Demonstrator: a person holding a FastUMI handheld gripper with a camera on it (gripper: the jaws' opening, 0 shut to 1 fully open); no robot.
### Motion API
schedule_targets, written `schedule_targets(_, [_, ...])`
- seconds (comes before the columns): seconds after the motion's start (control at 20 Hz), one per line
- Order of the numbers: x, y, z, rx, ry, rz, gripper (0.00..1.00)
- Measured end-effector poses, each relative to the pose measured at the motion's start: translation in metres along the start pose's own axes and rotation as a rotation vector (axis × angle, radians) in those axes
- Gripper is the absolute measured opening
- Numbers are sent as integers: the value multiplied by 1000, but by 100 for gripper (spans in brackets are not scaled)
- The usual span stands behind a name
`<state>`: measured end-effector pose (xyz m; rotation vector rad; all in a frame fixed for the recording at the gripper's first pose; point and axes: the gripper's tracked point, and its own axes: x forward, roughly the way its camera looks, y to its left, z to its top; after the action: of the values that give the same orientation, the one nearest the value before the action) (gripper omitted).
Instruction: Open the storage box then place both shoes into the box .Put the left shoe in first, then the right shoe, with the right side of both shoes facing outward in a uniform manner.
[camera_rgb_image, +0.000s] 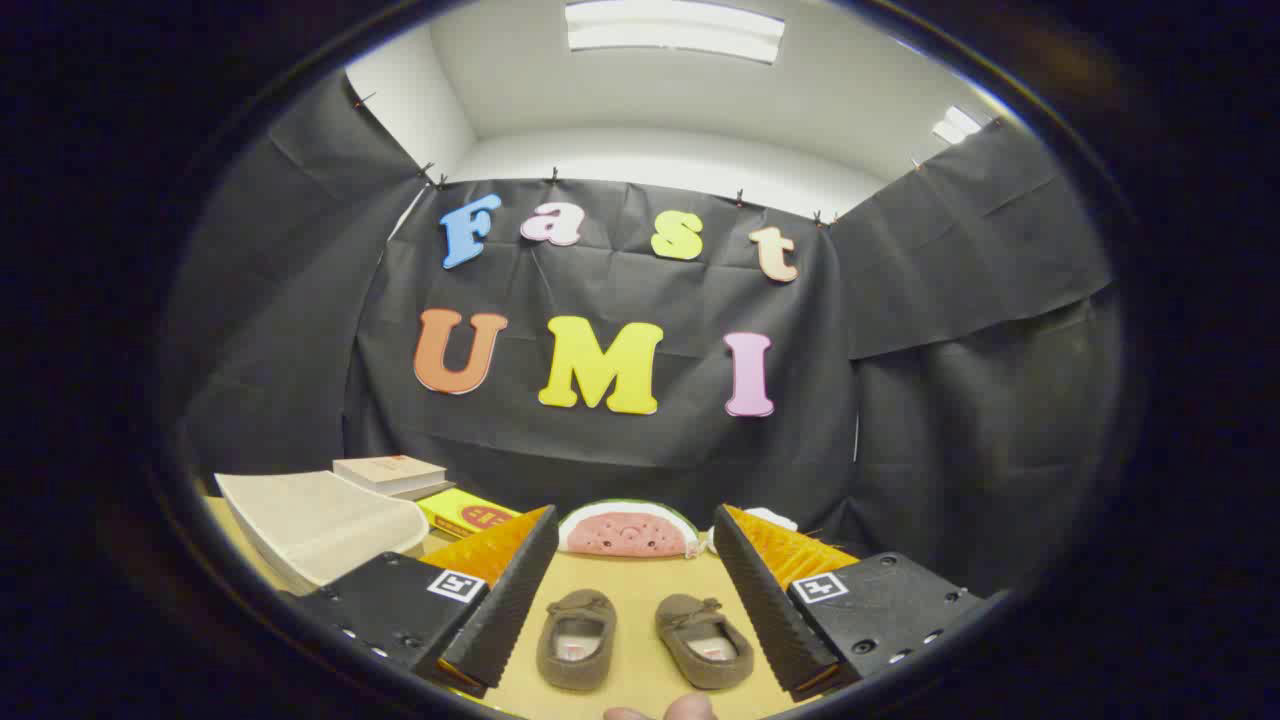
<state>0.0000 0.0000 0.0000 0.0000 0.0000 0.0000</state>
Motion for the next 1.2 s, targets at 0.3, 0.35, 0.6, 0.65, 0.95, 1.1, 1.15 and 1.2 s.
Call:
schedule_targets(0.3, [-5,16,0,-1,21,19,95])
schedule_targets(0.35, [-5,18,-1,-1,25,21,95])
schedule_targets(0.6, [-4,24,-6,-8,45,44,95])
schedule_targets(0.65, [-3,23,-7,-9,48,44,95])
schedule_targets(0.95, [7,27,-24,3,83,78,95])
schedule_targets(1.1, [11,27,-30,25,104,96,95])
schedule_targets(1.15, [11,28,-29,35,105,103,95])
schedule_targets(1.2, [11,29,-29,40,101,107,95])
